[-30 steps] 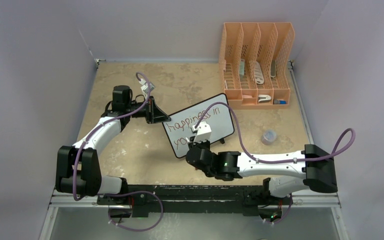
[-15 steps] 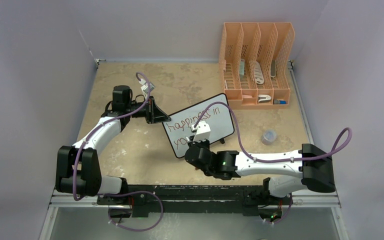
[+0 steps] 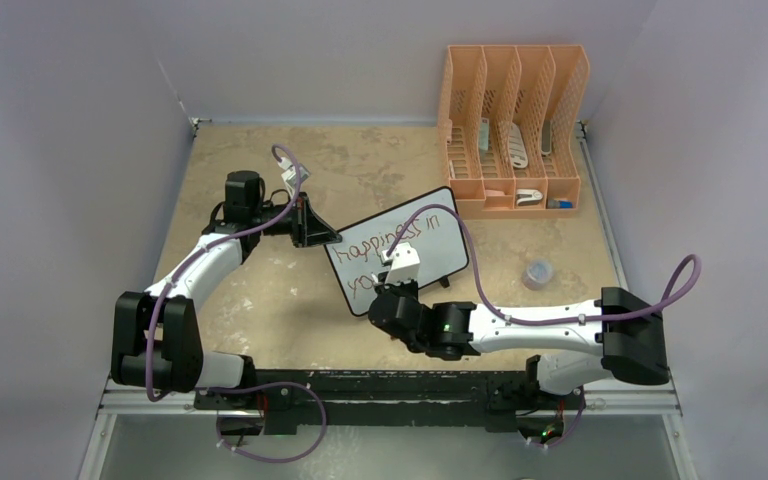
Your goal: Write a sentence on the whiteboard
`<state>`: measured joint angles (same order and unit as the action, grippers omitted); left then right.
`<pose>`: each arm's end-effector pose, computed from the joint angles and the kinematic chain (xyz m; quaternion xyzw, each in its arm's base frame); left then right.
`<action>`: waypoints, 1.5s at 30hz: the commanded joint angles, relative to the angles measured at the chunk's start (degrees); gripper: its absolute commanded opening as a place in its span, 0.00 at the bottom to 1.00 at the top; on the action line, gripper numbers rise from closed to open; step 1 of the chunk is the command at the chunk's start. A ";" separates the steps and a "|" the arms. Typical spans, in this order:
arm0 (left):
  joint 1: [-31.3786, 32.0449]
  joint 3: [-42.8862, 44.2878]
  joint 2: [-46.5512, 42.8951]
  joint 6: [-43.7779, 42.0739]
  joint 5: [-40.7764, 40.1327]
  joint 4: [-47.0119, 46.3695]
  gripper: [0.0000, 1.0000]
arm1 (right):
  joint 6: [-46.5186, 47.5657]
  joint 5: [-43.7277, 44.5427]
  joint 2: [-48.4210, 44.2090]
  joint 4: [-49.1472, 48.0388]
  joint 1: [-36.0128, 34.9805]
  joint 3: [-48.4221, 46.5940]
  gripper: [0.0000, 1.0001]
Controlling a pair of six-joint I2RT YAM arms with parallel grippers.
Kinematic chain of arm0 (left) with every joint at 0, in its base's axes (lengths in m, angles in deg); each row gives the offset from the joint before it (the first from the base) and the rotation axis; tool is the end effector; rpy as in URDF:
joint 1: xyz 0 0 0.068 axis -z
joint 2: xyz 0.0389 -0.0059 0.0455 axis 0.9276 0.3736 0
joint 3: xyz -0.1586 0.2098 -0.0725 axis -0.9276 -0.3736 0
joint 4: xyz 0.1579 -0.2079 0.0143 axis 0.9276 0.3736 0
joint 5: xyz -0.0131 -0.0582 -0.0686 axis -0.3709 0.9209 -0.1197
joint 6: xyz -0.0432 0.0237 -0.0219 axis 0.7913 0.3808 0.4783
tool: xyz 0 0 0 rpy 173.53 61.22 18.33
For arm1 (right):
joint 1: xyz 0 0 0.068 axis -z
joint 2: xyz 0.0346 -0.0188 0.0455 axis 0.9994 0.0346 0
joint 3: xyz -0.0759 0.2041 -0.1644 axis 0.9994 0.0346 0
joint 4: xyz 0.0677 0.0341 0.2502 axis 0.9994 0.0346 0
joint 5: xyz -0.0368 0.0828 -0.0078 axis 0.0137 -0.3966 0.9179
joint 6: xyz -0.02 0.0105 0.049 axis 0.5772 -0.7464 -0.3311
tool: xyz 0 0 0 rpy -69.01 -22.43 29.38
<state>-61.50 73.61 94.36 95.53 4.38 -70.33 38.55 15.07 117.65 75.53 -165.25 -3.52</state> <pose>0.2760 -0.0644 0.2473 0.2350 0.7477 -0.5289 0.3255 0.0908 0.2802 0.2462 -0.0631 0.8226 0.1878 0.5330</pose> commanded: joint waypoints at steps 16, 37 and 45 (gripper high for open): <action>0.81 -0.08 1.29 -1.91 -3.97 2.26 0.00 | -4.25 -1.46 -0.38 3.30 0.33 1.96 0.00; 0.81 -0.13 1.22 -1.96 -3.97 2.41 0.00 | -6.88 0.61 -2.63 7.27 0.29 2.48 0.00; 0.81 -0.09 1.15 -2.00 -3.97 2.43 0.00 | -5.19 2.90 -2.19 6.02 0.33 1.00 0.00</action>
<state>-61.50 73.61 94.36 95.53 4.41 -70.33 33.00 13.45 116.38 81.70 -165.36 -1.40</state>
